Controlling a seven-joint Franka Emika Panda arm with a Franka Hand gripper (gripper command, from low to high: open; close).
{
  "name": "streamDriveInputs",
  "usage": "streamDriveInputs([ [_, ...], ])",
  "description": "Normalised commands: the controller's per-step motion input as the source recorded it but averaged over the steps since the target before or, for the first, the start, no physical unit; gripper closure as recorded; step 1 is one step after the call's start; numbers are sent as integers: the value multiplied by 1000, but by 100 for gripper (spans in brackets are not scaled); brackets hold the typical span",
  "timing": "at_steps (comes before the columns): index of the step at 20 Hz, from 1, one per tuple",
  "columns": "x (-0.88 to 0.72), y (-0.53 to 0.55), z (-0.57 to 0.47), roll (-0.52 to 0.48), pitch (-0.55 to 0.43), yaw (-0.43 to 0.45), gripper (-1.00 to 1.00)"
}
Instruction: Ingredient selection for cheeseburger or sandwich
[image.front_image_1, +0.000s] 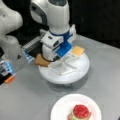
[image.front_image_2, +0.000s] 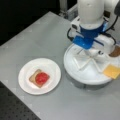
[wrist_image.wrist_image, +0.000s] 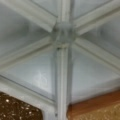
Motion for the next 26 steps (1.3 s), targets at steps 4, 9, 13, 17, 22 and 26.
streamDriveInputs([
  [4, -220, 113, -211, -60, -211, -138, -100],
  [9, -208, 144, -191, -60, -203, -111, -100],
  [13, -147, 113, -189, -46, -205, -81, -100],
  [17, -118, 90, -156, -34, -190, -70, -100],
  [22, -90, 90, -123, -30, -174, -51, -100],
  [26, -73, 133, -97, -43, -145, -57, -100],
])
